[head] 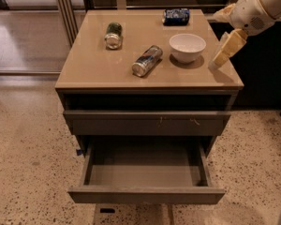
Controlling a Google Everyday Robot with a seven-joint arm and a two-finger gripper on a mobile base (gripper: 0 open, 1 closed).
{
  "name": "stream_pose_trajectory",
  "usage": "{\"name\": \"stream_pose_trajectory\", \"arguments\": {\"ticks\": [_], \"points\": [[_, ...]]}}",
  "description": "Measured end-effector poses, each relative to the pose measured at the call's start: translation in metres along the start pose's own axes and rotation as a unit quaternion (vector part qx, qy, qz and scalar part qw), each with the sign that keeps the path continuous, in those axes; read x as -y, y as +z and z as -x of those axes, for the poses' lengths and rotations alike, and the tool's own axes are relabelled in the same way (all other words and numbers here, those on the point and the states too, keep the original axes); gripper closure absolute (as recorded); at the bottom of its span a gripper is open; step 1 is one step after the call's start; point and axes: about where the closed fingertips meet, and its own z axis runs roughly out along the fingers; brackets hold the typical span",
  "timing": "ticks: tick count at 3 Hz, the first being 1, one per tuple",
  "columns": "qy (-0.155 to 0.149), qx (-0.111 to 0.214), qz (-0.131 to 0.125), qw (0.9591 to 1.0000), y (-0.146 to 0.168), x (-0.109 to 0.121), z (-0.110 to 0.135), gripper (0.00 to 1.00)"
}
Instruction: Place redbull can into middle drawer
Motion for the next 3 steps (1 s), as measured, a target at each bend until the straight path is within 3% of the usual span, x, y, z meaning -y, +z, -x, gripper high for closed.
{"name": "stream_pose_trajectory", "arguments": {"ticks": [1,2,3], "points": [[0.070,0.039,-0.026,0.9965,0.009,0.043,0.034,0.00],[0.115,0.066,-0.056,0.9896,0.008,0.079,0.082,0.00],[0.115,0.066,-0.056,0.9896,0.008,0.079,0.082,0.00]]}}
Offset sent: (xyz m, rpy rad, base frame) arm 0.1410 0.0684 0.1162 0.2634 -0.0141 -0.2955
